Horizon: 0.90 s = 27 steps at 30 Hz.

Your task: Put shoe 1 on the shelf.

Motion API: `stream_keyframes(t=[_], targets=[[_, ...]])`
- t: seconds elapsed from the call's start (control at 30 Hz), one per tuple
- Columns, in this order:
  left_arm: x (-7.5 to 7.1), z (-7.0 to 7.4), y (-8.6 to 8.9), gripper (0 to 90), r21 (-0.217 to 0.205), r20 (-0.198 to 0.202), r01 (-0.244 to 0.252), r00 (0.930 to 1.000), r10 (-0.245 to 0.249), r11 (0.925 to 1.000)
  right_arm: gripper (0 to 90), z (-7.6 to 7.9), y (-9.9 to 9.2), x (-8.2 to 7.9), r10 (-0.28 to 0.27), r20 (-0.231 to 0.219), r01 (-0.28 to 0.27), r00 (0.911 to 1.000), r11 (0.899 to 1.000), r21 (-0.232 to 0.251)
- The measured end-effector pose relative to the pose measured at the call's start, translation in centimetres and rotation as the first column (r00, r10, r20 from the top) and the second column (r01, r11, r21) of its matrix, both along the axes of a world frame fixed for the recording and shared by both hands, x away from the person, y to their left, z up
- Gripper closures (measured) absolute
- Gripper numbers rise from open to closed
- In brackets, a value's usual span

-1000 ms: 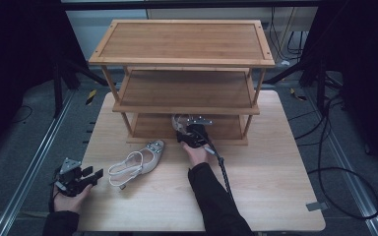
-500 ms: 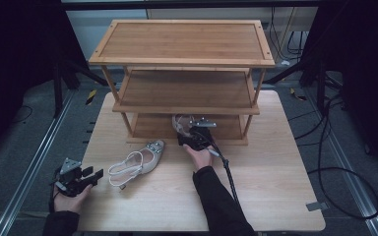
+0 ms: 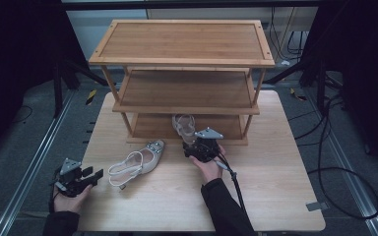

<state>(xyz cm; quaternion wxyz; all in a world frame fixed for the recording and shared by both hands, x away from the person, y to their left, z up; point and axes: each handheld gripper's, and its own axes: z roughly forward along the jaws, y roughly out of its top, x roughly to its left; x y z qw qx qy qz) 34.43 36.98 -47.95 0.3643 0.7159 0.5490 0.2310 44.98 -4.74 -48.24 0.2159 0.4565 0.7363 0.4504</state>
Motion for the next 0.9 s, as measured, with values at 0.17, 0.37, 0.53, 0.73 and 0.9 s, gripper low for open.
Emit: stream_keyframes(t=[0.17,0.37,0.53,0.73,0.9], targets=[[0.0,0.0,0.0,50.3,0.002,-0.003,0.001,1.0000,-0.001,1.0000,50.1,-1.5,0.1,0.5,0.012,-0.033,-0.013,0.9994,0.999,-0.034],[0.1,-0.1,0.1,50.4,0.001,-0.004,0.000,1.0000,0.000,1.0000,72.3,-1.9,0.5,1.3,0.016,-0.071,-0.019,0.9974,0.999,-0.028],[0.1,0.0,0.0,50.5,0.001,-0.001,0.000,1.0000,0.000,1.0000,79.1,-2.2,1.1,1.4,0.029,-0.063,-0.033,0.9976,0.997,-0.062],[0.0,0.0,0.0,50.5,0.001,-0.001,0.000,1.0000,0.000,1.0000,78.7,-1.8,2.2,1.7,0.050,-0.050,-0.053,0.9975,0.997,-0.051],[0.0,0.0,0.0,50.5,-0.001,0.002,0.001,1.0000,-0.001,1.0000,78.3,-1.0,3.4,2.4,0.051,-0.041,-0.053,0.9978,0.998,-0.041]])
